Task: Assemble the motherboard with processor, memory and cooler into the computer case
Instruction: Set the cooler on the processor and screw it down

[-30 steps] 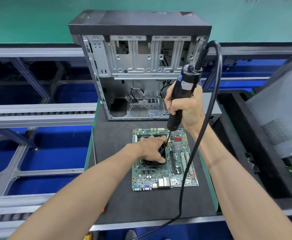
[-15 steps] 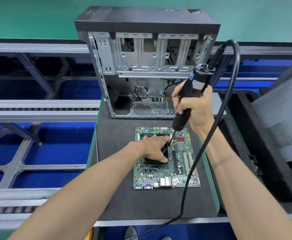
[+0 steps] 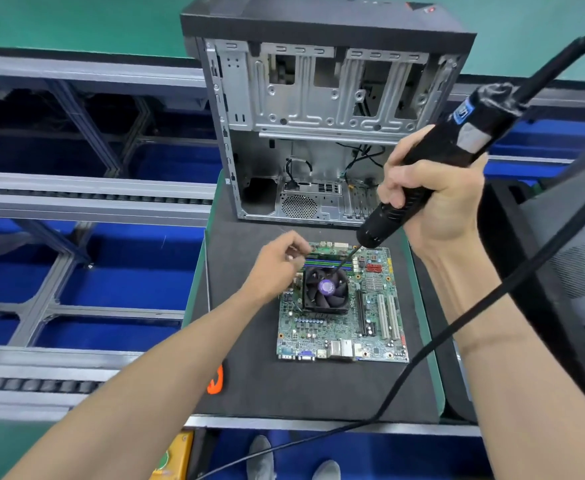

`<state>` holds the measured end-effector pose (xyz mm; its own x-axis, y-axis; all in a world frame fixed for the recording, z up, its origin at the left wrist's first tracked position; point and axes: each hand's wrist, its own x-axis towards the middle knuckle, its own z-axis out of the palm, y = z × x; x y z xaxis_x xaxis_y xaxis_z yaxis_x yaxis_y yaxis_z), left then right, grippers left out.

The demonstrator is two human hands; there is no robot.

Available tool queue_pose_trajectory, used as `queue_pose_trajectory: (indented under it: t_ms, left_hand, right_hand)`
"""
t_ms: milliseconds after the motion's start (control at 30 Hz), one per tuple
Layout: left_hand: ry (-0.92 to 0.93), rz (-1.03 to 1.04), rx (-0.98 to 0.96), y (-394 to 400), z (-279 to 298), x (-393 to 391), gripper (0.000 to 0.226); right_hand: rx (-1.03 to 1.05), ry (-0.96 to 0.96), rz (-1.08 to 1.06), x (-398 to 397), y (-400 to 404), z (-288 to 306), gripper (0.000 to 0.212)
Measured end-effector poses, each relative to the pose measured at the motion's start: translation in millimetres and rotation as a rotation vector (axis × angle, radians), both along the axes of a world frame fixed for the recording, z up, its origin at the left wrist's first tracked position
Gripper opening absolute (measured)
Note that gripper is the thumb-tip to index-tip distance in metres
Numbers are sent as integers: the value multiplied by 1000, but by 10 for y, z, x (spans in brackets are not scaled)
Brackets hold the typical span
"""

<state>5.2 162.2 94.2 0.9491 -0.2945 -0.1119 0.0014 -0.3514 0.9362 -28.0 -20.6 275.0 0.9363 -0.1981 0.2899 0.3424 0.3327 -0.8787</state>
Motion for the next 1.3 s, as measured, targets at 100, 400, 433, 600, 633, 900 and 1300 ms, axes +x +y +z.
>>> queue_pose_trajectory:
  t_ms: [100, 400, 433, 600, 633, 900, 1300]
  left_hand:
    - [-17, -17, 95, 184, -134, -162, 22]
    - [6, -154, 216, 367, -360, -338, 18]
    - [4, -139, 189, 368, -369, -356, 18]
    - [-7, -75, 114, 330, -392, -418, 21]
    - [-6, -66, 105, 325, -400, -426, 21]
    - [-35, -62, 110, 324, -425, -447, 33]
    - [-66, -57, 136, 334, -443, -469, 33]
  right_hand:
    - [0, -16, 35, -27, 116, -25, 9]
    - [-73, -16, 97, -110, 486, -219, 13]
    - [-74, -11, 101, -117, 507, -242, 13]
    - [-124, -24, 98, -123, 554, -309, 14]
    - [-136, -24, 95, -121, 557, -320, 14]
    - [-145, -19, 79, -108, 591, -354, 16]
    - [-191, 62, 401, -6, 630, -346, 29]
